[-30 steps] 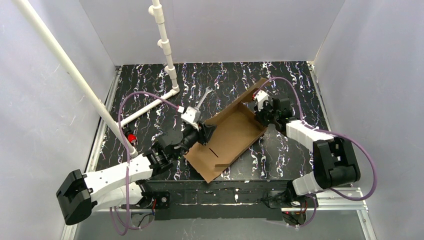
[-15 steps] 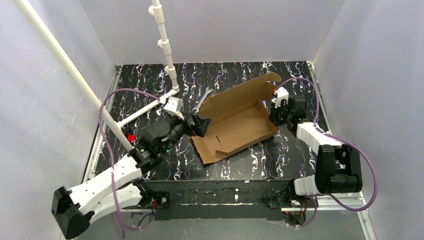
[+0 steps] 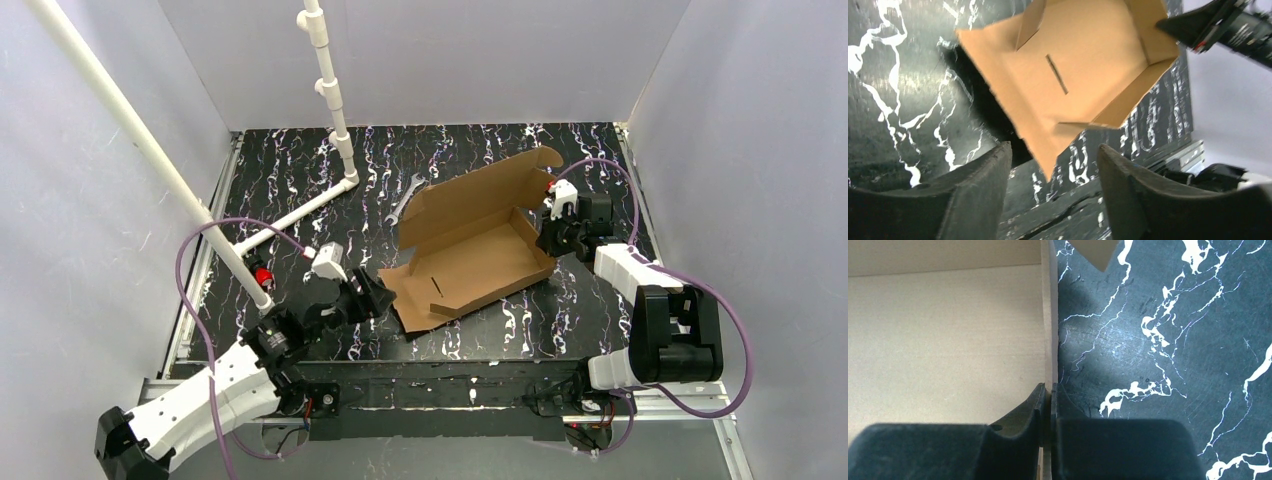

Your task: Fold the paper box

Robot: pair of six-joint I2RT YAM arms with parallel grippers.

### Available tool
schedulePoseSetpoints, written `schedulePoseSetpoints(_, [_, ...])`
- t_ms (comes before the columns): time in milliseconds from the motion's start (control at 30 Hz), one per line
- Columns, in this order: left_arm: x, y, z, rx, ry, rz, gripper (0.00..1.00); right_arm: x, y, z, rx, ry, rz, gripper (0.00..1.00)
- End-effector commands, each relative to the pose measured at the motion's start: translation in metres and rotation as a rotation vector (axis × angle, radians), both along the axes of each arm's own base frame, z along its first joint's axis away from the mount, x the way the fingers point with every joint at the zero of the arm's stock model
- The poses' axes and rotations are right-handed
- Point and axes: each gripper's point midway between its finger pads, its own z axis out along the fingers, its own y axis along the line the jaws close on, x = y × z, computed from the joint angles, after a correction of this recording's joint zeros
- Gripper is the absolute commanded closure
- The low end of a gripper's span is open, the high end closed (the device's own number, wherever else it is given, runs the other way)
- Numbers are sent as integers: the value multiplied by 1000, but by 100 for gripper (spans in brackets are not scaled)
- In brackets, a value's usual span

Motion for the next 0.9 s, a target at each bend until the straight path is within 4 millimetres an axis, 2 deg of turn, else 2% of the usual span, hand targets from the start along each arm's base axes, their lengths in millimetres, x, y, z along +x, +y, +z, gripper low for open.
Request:
schedulePoseSetpoints(0, [-1,-15,-3,-167,24,7,47,1,7,4,49,-2,13,86])
schedulePoseSetpoints(67, [7,-23,8,-160,-38,-23,54,1,8,2,51,2,18,86])
schedulePoseSetpoints(100, [11,-25,11,-119,-69,-44,63,1,8,2,51,3,20,86])
schedulePoseSetpoints(133, [17,-28,15,-83,-98,-56,67,1,8,2,51,3,23,86])
schedulePoseSetpoints(233, [38,-36,31,15,-209,-84,68,1,8,3,49,2,27,86])
schedulePoseSetpoints(300, [54,-40,38,83,-279,-90,62,0,8,3,49,0,29,86])
schedulePoseSetpoints(433, [80,-45,46,161,-341,-78,37,0,8,3,51,1,32,86])
schedulePoseSetpoints(500, [88,-44,48,168,-347,-80,28,0,9,3,54,3,35,86])
schedulePoseSetpoints(667, [105,-28,44,149,-316,-16,23,0,10,2,58,9,40,87])
schedulePoseSetpoints(767, [116,-22,43,114,-281,10,26,0,11,1,58,12,43,87])
schedulePoseSetpoints(867, [126,-26,47,77,-265,-5,29,0,10,0,56,10,44,87])
